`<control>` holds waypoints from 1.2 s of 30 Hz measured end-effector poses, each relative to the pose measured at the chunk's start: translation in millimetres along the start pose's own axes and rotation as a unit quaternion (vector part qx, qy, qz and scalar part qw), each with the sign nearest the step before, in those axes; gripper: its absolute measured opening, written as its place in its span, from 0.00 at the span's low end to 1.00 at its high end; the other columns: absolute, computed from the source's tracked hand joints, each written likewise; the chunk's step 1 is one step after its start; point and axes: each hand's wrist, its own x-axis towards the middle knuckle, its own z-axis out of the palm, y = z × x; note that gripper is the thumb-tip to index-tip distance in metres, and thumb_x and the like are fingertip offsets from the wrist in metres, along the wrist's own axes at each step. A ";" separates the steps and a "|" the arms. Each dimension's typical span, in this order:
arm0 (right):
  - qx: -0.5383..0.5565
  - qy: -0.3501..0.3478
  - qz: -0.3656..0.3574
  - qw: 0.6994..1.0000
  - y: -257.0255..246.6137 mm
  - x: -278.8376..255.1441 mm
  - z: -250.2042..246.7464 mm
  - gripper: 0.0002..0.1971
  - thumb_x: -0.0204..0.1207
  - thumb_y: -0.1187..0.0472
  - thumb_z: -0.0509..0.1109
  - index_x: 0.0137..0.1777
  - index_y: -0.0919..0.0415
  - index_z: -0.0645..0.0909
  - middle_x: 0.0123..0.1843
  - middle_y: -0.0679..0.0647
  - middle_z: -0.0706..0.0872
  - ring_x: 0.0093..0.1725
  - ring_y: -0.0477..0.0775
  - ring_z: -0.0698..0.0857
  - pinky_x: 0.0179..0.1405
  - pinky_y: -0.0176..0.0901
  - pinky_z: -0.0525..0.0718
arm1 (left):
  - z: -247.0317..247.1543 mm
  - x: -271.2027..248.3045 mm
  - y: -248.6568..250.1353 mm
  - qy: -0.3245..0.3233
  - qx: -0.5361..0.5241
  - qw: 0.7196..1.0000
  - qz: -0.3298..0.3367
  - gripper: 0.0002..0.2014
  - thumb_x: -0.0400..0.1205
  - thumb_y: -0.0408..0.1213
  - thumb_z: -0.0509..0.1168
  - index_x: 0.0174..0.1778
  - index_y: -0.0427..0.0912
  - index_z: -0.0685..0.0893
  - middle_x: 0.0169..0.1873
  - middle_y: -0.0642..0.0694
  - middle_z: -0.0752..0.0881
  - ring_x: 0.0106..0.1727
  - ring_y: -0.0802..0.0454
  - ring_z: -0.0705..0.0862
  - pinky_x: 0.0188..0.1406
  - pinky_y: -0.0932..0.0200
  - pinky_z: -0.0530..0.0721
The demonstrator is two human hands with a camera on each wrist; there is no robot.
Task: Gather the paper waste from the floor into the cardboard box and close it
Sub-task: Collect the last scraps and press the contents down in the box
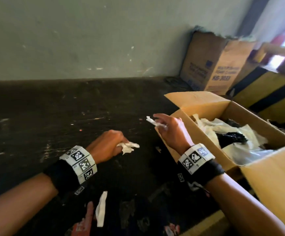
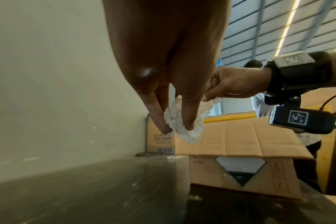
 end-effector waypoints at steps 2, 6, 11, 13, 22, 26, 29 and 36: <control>-0.010 0.034 0.015 0.999 16.8 0.5 -20.2 0.21 0.74 0.71 0.69 0.67 0.57 0.81 0.57 0.54 0.91 0.56 0.51 0.89 0.59 0.36 0.81 | 0.2 25.9 24.6 0.018 -0.007 0.999 0.025 0.11 0.77 0.35 0.69 0.54 0.47 0.87 0.47 0.48 0.86 0.49 0.53 0.84 0.48 0.57 0.82; -0.042 0.071 0.065 0.994 51.7 1.3 -52.7 0.19 0.75 0.71 0.66 0.63 0.56 0.84 0.57 0.55 0.91 0.57 0.56 0.88 0.60 0.47 0.85 | 5.3 75.6 69.8 0.032 -0.012 0.996 0.082 0.09 0.78 0.36 0.67 0.53 0.46 0.88 0.48 0.46 0.86 0.48 0.51 0.84 0.48 0.49 0.83; -0.100 0.068 0.178 0.977 108.2 6.1 -86.7 0.19 0.72 0.69 0.66 0.61 0.54 0.85 0.57 0.58 0.90 0.57 0.60 0.87 0.55 0.46 0.83 | 26.0 145.7 120.3 0.063 -0.029 0.992 0.109 0.12 0.77 0.35 0.69 0.56 0.41 0.87 0.52 0.42 0.86 0.52 0.47 0.85 0.53 0.47 0.83; -0.120 0.005 0.227 0.967 123.3 7.5 -92.3 0.20 0.72 0.68 0.65 0.63 0.56 0.82 0.61 0.60 0.87 0.61 0.62 0.83 0.58 0.47 0.81 | 40.1 173.5 136.7 0.070 -0.029 0.991 0.112 0.14 0.76 0.34 0.70 0.59 0.42 0.86 0.54 0.42 0.86 0.54 0.45 0.85 0.55 0.47 0.83; -0.133 -0.071 0.295 0.944 131.3 17.6 -92.6 0.14 0.77 0.67 0.63 0.61 0.71 0.76 0.65 0.68 0.81 0.65 0.66 0.80 0.62 0.52 0.79 | 80.7 221.4 141.2 -0.033 -0.038 0.995 0.081 0.28 0.82 0.29 0.63 0.78 0.38 0.63 0.77 0.35 0.68 0.78 0.42 0.66 0.77 0.51 0.64; -0.129 -0.077 0.297 0.943 129.5 17.1 -85.4 0.17 0.77 0.61 0.68 0.62 0.70 0.77 0.64 0.66 0.82 0.63 0.64 0.82 0.58 0.50 0.80 | 80.4 223.2 137.4 -0.028 -0.064 0.996 0.054 0.27 0.81 0.29 0.63 0.77 0.38 0.66 0.73 0.35 0.73 0.73 0.41 0.73 0.72 0.53 0.70; -0.119 -0.091 0.300 0.942 127.6 14.7 -77.0 0.19 0.78 0.56 0.68 0.63 0.67 0.78 0.62 0.64 0.84 0.61 0.62 0.83 0.56 0.49 0.81 | 80.3 227.4 141.4 0.022 -0.057 0.997 0.040 0.29 0.79 0.36 0.68 0.76 0.36 0.66 0.70 0.34 0.75 0.70 0.40 0.75 0.67 0.52 0.72; -0.115 -0.050 0.313 0.941 121.1 13.3 -62.6 0.16 0.80 0.60 0.65 0.65 0.68 0.77 0.63 0.64 0.83 0.64 0.62 0.82 0.62 0.53 0.81 | 84.6 235.4 145.1 0.037 -0.182 0.982 0.031 0.24 0.77 0.31 0.70 0.68 0.35 0.71 0.64 0.32 0.79 0.65 0.39 0.78 0.65 0.48 0.77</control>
